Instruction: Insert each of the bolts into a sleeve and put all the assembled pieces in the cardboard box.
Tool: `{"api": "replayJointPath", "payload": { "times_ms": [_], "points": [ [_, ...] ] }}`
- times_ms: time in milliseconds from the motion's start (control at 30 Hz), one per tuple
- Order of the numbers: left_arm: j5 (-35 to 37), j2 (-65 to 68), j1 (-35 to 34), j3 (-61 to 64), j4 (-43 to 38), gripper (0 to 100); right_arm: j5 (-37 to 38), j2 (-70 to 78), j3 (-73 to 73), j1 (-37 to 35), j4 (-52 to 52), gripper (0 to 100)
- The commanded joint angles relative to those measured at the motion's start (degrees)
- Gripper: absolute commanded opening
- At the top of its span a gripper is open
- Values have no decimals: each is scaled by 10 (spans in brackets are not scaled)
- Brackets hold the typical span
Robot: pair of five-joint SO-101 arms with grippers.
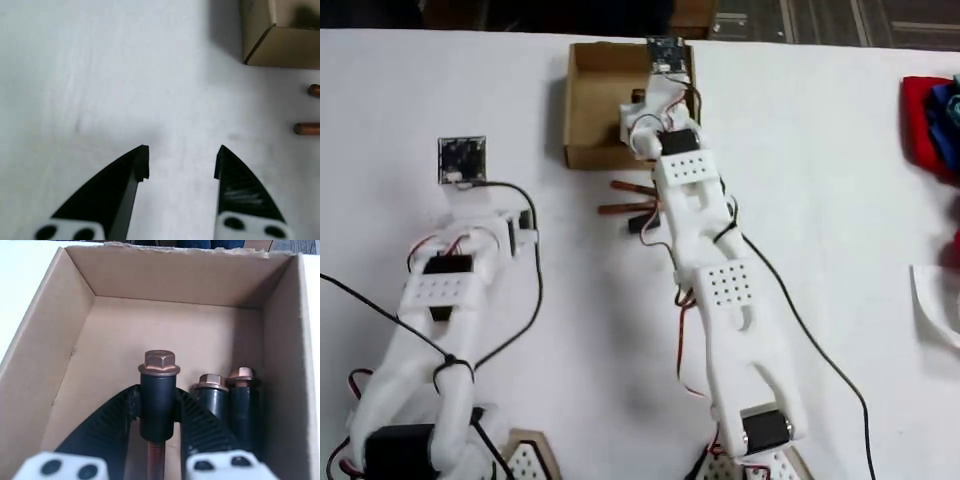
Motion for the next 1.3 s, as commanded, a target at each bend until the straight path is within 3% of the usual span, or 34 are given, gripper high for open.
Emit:
{"api": "replayJointPath", "payload": {
  "times_ms": [0,933,1133,1267],
  "points": [
    [-4,-2,6,-3,-9,229,2,-15,-5,5,4,26],
    [-4,-2,6,-3,-9,229,-41,-22,-52,31,37,91],
    [-4,-2,4,-3,-9,229,-39,-20,-190,48,193,21],
    [-4,-2,4,-3,-9,229,-39,-54,-188,54,315,41]
  ]
}}
